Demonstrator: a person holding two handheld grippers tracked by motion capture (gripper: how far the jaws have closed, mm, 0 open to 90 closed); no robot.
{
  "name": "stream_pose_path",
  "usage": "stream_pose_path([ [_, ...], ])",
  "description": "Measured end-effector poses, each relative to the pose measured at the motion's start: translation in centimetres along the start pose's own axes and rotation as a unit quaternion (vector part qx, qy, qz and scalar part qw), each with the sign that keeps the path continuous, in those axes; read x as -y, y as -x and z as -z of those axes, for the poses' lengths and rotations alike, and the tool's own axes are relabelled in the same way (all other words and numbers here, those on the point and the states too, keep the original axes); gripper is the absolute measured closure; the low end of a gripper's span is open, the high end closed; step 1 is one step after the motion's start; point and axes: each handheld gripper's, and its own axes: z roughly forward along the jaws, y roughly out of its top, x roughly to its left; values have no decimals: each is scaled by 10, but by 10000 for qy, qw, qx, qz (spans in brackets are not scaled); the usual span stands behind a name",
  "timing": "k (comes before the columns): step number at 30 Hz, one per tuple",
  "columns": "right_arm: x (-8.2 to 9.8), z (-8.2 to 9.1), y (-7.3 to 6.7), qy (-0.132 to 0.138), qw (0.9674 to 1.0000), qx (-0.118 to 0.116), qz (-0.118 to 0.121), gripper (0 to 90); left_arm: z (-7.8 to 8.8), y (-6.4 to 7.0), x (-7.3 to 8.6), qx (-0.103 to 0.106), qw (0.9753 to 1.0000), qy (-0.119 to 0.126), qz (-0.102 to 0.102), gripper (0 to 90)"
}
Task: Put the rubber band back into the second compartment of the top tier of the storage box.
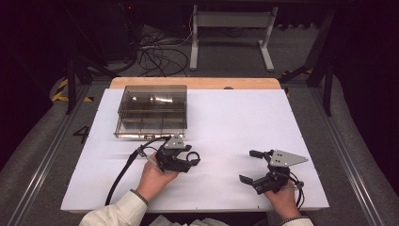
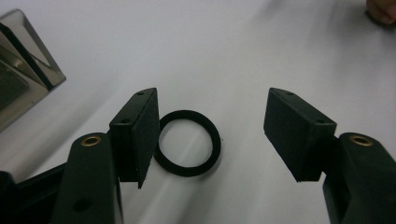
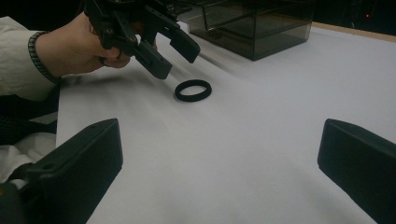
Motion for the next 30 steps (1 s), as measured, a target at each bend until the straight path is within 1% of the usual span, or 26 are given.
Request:
stream_pose_path([
  [7, 0, 0, 0, 7, 10000, -17, -11, 6, -7, 1, 2, -31, 9998, -216, -32, 397],
  [10, 0, 0, 0, 2, 10000, -17, -11, 6, -9, 1, 2, -51, 9993, -364, -50, 422],
  [13, 0, 0, 0, -5, 10000, -65, -13, 7, -11, 2, 3, -69, 9990, -442, -92, 442],
  [15, 0, -1, 0, -9, 10000, -82, -1, 7, -12, 2, 3, -45, 9988, -478, -101, 460],
  [18, 0, -1, 0, -24, 10000, -89, 6, 7, -14, 3, 3, -23, 9981, -592, -148, 519],
  [22, 0, -2, 0, -52, 9999, -96, 33, 9, -18, 5, 3, -60, 9970, -729, -242, 559],
  [25, 0, -2, 0, -56, 9999, -103, 37, 10, -20, 7, 3, -113, 9963, -801, -293, 605],
  [27, 0, -2, 0, -57, 9999, -107, 36, 11, -21, 9, 2, -220, 9953, -853, -389, 632],
  [30, 0, -2, 0, -57, 9999, -112, 40, 11, -21, 11, 1, -257, 9942, -916, -508, 701],
])
